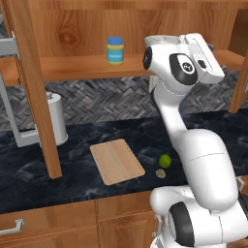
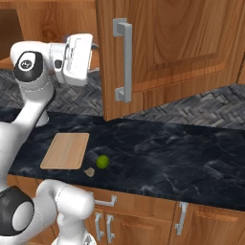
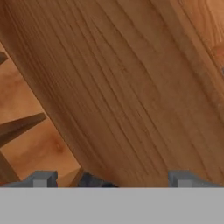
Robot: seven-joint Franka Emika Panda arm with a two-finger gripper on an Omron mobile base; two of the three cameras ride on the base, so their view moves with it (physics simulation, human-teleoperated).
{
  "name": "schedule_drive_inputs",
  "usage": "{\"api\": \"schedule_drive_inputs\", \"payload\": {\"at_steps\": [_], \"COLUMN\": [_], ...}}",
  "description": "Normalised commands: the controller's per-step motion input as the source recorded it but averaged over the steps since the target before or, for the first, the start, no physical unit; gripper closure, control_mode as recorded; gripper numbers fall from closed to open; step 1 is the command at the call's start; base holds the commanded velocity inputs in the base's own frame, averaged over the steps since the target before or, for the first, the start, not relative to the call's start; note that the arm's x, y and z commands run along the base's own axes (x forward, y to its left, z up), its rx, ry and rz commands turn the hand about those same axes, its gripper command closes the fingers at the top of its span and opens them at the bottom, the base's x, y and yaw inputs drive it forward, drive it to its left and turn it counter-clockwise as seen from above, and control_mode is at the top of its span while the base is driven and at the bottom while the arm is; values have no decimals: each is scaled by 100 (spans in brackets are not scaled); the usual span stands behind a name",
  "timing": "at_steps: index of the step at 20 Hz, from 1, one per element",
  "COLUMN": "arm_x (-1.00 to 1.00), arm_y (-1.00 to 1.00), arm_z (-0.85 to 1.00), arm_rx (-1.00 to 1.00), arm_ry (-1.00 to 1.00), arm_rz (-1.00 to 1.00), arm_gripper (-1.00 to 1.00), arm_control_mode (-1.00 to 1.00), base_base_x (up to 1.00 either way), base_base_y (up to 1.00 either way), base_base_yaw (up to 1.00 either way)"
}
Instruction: Open the cabinet. Place the bowl and condiment on the counter. Then place the lime and garlic on the cutting board.
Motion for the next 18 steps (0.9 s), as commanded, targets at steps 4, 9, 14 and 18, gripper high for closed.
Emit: {"api": "schedule_drive_inputs", "payload": {"at_steps": [4, 9, 14, 18], "arm_x": [17, 13, 20, 10], "arm_y": [-29, -33, -29, -36], "arm_z": [0, -4, -9, -6], "arm_rx": [0, 0, 0, 0], "arm_ry": [0, 0, 0, 0], "arm_rz": [-9, -7, -7, -8], "arm_gripper": [-100, -100, -100, -100], "arm_control_mode": [-100, -100, -100, -100], "base_base_x": [0, 0, 0, 0], "base_base_y": [0, 0, 0, 0], "base_base_yaw": [0, 0, 0, 0]}}
